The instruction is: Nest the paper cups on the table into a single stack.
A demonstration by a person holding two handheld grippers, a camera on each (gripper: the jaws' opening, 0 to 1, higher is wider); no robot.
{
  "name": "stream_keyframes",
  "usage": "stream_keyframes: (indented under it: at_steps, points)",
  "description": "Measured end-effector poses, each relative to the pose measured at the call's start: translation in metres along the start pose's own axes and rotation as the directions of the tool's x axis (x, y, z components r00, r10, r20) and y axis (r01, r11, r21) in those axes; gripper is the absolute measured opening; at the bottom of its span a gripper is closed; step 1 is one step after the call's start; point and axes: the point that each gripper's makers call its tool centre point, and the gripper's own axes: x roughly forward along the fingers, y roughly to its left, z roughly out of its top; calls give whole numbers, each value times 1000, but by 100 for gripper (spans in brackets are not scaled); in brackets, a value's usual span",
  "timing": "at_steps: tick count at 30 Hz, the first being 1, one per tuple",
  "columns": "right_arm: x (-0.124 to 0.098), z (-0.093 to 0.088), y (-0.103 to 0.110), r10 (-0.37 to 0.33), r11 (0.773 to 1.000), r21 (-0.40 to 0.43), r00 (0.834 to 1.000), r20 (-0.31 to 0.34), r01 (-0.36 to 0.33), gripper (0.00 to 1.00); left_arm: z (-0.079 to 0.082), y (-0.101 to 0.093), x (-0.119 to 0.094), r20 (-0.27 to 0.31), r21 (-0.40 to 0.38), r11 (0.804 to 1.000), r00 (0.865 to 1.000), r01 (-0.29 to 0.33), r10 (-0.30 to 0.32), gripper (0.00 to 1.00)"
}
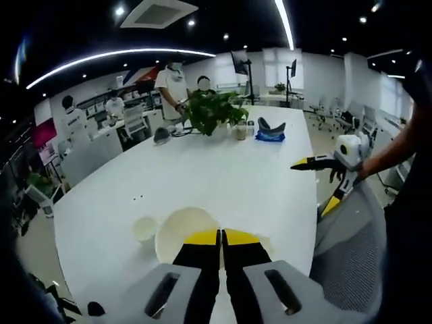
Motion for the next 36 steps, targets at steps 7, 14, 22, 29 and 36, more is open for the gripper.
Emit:
stream_keyframes:
  at_steps: [7, 14, 22, 29, 36]
  points:
    - [0, 0, 0, -1, 1000, -5, 1000, -3, 1, 97, -2, -24, 10, -17, 33, 998, 998, 59, -58, 0]
    - [0, -1, 0, -3, 1000, -7, 1000, -6, 2, 97, -12, -32, 24, -35, 64, 995, 996, 82, -80, 0]
    - [-1, 0, -1, -2, 1000, -1, 1000, -2, 2, 97, -24, -42, 36, -69, 77, 992, 993, 105, -99, 0]
    - [0, -1, -2, -4, 1000, 1, 1000, -6, 4, 97, -38, -50, 48, -106, 94, 988, 988, 121, -110, 0]
    - [-1, -1, -2, -7, 1000, -1, 1000, -8, 7, 96, -51, -54, 61, -150, 123, 984, 983, 126, -107, 0]
